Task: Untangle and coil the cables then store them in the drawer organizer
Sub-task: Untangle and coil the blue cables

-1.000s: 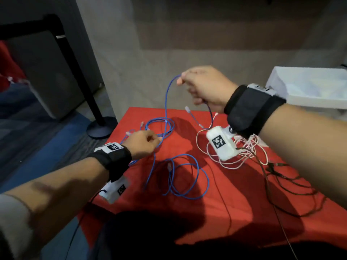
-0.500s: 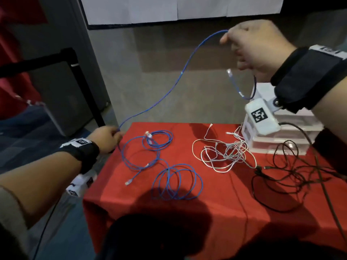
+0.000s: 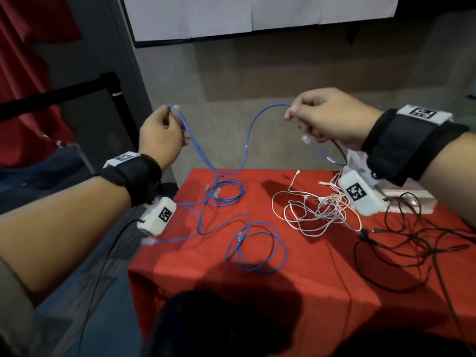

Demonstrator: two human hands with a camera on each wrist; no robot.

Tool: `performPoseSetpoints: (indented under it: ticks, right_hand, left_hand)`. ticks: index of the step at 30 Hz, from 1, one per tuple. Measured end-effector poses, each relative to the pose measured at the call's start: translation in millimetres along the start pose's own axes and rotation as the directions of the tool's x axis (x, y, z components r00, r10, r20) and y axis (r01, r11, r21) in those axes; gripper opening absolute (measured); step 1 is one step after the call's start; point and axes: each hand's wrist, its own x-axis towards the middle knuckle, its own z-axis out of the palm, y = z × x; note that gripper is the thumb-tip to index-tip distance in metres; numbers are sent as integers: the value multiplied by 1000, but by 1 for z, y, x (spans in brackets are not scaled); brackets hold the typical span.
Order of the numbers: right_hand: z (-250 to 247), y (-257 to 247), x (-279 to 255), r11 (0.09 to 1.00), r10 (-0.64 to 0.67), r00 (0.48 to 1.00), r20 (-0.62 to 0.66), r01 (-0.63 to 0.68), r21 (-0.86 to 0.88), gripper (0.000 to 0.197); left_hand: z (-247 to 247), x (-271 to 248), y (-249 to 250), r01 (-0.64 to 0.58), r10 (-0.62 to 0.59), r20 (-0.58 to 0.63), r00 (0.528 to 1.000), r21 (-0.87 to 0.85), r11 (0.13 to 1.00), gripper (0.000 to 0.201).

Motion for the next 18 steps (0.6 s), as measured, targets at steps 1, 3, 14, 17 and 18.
performPoseSetpoints:
  ticks: [1, 3, 14, 17, 18]
  right_hand:
    - [6, 0, -1, 1000, -3, 999, 32, 3, -6, 18]
    - [21, 0, -3, 1000, -16, 995, 102, 17, -4, 15]
    - [70, -9, 5, 997, 36, 991, 130, -27, -76, 34]
    - [55, -9, 9, 999, 47, 996, 80, -47, -8, 36]
    - [49, -8, 10, 999, 50, 997, 66, -50, -2, 36]
  left_hand:
    - [7, -2, 9, -16, 17, 46, 999, -24, 1000, 28]
    - [21, -11, 26, -47, 55, 153, 987, -54, 997, 27]
    - [59, -65, 36, -436, 389, 296, 872, 111, 893, 41]
    - [45, -92, -19, -379, 382, 49, 923, 293, 878, 58]
    - [40, -105, -37, -293, 309, -16, 951, 274, 916, 58]
